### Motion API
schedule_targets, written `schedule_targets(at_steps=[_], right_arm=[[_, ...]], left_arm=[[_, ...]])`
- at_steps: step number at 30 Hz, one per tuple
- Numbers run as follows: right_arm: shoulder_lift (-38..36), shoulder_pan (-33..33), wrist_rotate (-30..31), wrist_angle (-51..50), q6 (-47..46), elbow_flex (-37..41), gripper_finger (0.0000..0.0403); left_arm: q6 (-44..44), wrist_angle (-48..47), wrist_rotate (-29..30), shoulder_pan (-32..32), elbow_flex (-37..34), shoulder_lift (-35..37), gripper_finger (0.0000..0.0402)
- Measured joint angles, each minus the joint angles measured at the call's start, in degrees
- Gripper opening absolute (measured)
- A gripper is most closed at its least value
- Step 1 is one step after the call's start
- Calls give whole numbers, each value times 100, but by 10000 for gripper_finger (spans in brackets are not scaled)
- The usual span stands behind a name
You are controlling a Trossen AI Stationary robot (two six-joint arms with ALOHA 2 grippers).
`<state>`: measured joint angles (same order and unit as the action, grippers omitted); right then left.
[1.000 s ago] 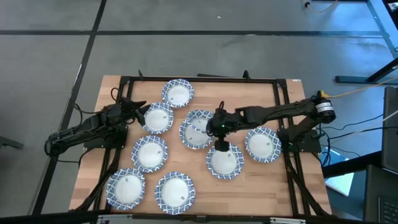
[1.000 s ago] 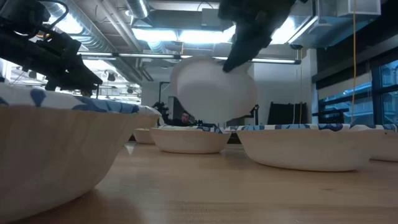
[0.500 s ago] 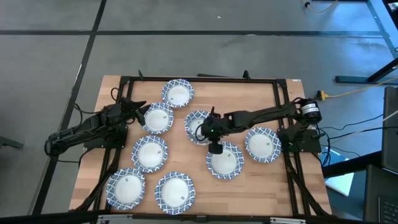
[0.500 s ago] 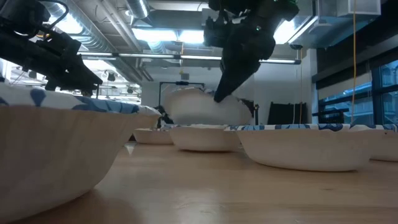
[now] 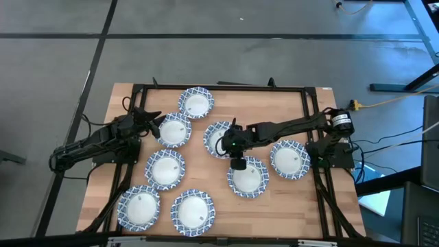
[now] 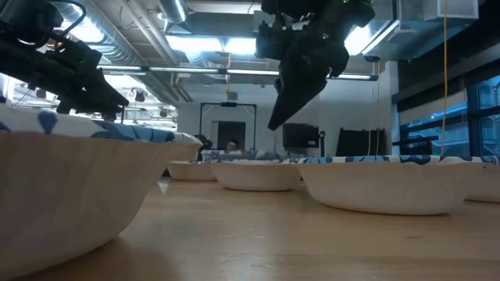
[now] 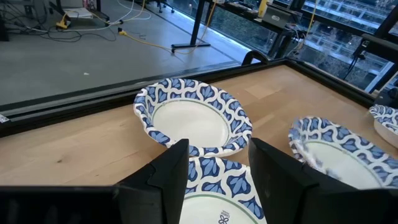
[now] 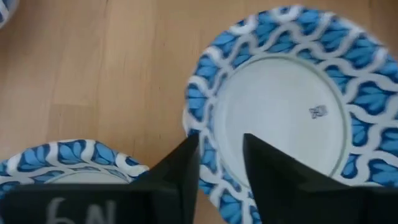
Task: Nest bowls inside each other
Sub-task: Stack the white bowl on top of the other white bowl, then stack the white bowl on top of the other white bowls
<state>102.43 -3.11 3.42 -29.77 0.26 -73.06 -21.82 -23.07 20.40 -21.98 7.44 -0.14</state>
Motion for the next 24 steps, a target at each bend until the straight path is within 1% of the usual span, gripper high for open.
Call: schedule_targets(at_steps=[5, 9, 11, 14, 19, 24], right_arm=[[-134, 0, 139, -554, 4, 0, 170], [-394, 0, 140, -1224, -159, 38, 186], [-561, -16, 142, -1346, -298, 144, 188], [-884, -61, 122, -1223, -496, 481, 187], [-1395, -155, 100, -700, -1074, 1343, 182], [-1592, -267, 98, -158, -1619, 2027, 181]], left_arm=[[0, 0, 0, -2, 0, -1, 161], [0, 1, -1, -2, 0, 0, 161], [0, 0, 0, -2, 0, 0, 161], [0, 0, -1, -1, 0, 0, 161], [0, 0, -2, -2, 0, 0, 161], [0, 0, -2, -1, 0, -1, 161]])
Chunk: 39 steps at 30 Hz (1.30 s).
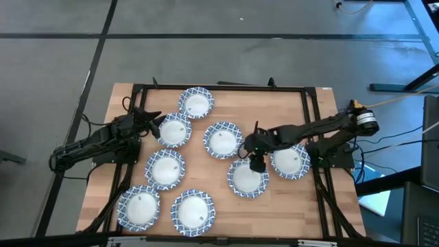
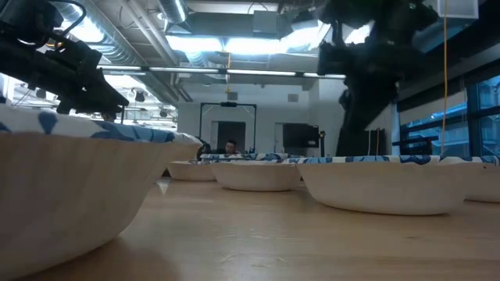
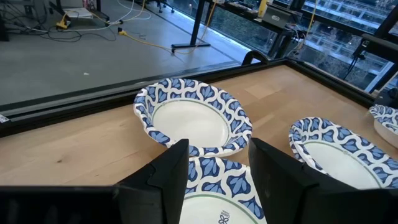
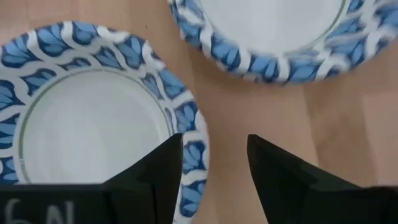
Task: Nest bowls inside each other
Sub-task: Stack the white bowl on top of the other white bowls
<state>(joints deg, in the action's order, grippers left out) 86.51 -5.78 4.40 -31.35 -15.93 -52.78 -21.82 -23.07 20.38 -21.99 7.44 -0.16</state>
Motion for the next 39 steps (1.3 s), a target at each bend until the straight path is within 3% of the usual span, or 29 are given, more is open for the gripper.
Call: schedule_targets(at_steps=[23, 39], right_arm=[[410, -157, -203, 211, -246, 174, 174], [445, -148, -214, 238, -187, 174, 26]], left_arm=[[1, 0, 2, 0, 0, 1, 161], [2, 0, 2, 1, 0, 1, 161]])
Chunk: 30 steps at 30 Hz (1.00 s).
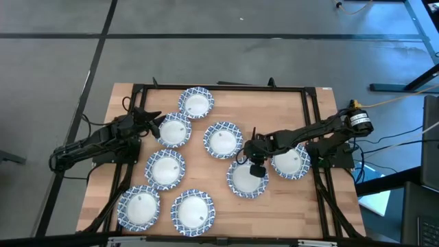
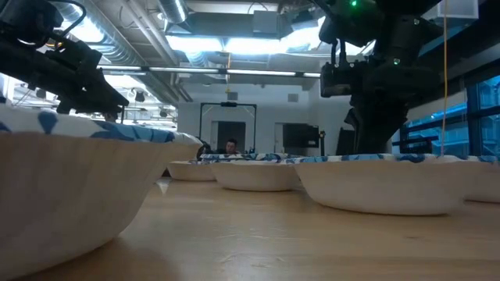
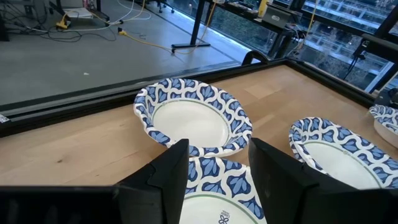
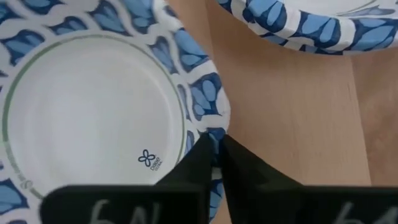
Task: Nest bowls inside each other
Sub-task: Stack the white bowl on top of the other white bowls
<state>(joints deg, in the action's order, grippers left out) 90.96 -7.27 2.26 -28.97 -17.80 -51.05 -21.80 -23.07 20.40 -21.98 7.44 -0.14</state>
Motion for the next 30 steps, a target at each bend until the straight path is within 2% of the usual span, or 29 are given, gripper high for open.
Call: schedule_targets(at_steps=[8, 19, 25, 30], right_arm=[[-120, 10, -172, -22, 9, -2, 18], [-1185, 463, -191, -132, 134, -179, 15], [-1156, 791, 739, 43, 965, -821, 16], [-911, 1253, 728, 170, 1342, -1238, 16]], left_arm=[[-2, 0, 0, -1, 0, -2, 161], [-7, 0, 2, -1, 0, -1, 161], [-13, 0, 3, -2, 0, -1, 161], [-20, 0, 6, -2, 0, 0, 161]])
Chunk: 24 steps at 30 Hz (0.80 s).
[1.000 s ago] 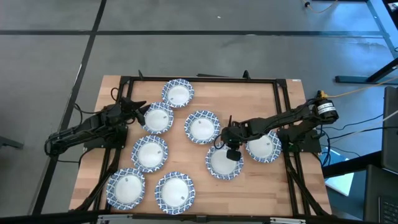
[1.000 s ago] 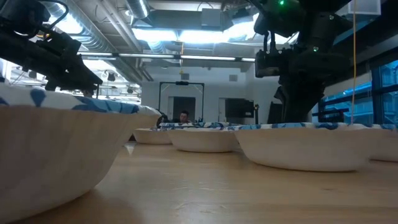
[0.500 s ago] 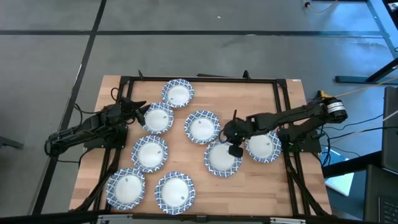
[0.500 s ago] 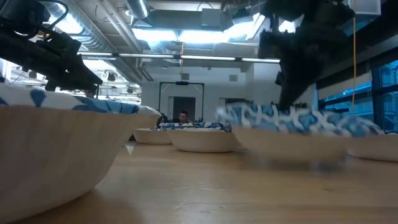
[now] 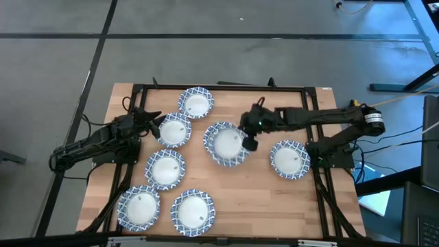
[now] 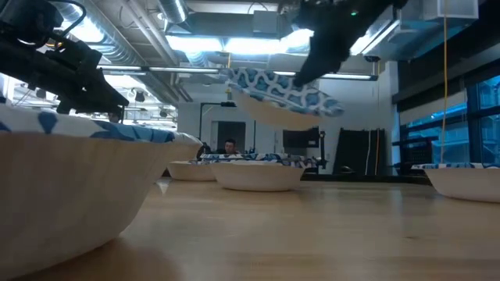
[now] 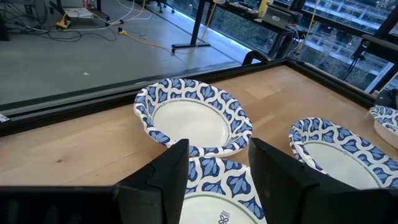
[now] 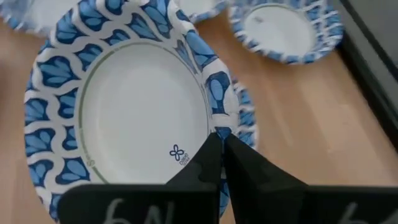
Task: Nest bowls inside each other
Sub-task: Stack the white bowl on top of the other white bowls
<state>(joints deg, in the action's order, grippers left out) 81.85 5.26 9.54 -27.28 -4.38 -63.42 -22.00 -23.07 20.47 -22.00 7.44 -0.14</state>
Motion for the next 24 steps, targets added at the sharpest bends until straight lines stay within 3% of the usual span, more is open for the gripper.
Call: schedule_targets(at_steps=[5, 24], right_arm=[[258, 514, -516, 92, -257, -178, 16], [1447, 881, -788, 316, -292, -190, 16]], left_arm=[[0, 0, 0, 1, 0, -1, 161], [9, 0, 5, 2, 0, 0, 161]])
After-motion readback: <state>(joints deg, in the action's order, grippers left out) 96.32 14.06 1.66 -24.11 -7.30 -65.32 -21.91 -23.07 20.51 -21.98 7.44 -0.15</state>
